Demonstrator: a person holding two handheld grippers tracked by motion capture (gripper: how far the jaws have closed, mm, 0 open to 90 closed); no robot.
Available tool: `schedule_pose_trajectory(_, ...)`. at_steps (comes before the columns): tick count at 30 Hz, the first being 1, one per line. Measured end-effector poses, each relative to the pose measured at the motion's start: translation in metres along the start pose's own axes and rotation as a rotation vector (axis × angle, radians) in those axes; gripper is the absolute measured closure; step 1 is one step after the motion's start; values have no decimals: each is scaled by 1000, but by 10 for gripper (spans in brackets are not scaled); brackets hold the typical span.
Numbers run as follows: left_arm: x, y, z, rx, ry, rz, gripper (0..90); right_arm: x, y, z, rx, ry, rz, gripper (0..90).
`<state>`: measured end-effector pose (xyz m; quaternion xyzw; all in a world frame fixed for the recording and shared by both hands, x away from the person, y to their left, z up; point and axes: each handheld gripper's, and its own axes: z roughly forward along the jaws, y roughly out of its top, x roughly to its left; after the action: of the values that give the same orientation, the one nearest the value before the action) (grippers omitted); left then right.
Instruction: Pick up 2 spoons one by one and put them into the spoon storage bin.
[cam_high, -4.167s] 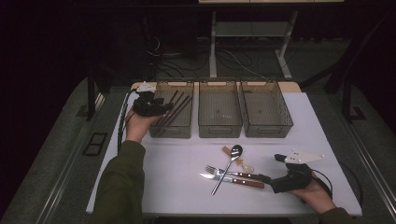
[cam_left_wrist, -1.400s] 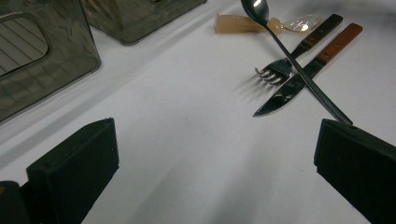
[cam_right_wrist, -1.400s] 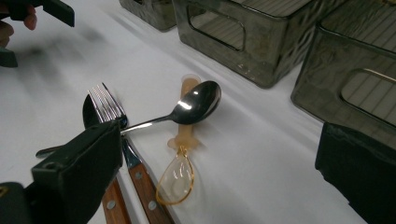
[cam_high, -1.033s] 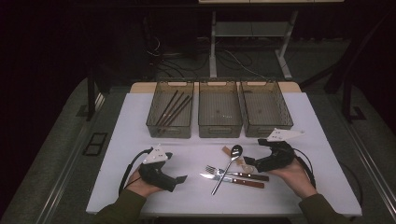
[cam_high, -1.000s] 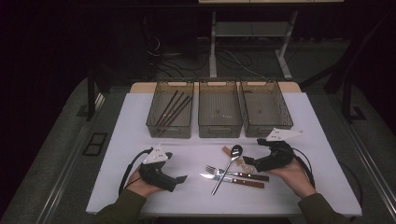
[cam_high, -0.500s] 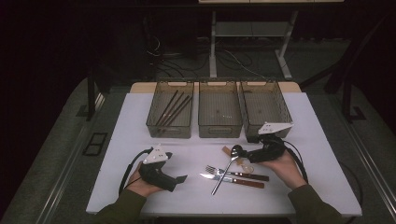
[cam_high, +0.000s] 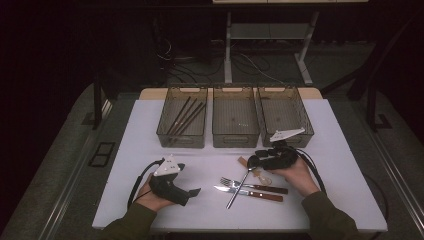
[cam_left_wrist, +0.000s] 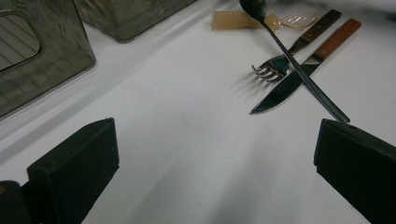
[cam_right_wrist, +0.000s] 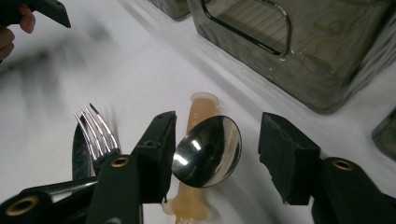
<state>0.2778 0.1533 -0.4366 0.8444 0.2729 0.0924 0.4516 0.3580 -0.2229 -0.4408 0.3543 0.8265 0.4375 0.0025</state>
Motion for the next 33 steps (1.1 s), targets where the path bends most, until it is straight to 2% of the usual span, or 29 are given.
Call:
schedule_pose_trajectory(17, 0, 0, 1, 3, -1, 3, 0, -6, -6, 7, 38, 51, 24, 658)
schedule_pose_trajectory(22, -1, 0, 1, 4, 1, 4, 0, -5, -6, 5, 35, 48, 20, 711)
schedule_pose_trajectory(33, 0, 0, 1, 3, -1, 5, 0, -6, -5, 3, 24, 62, 27, 759)
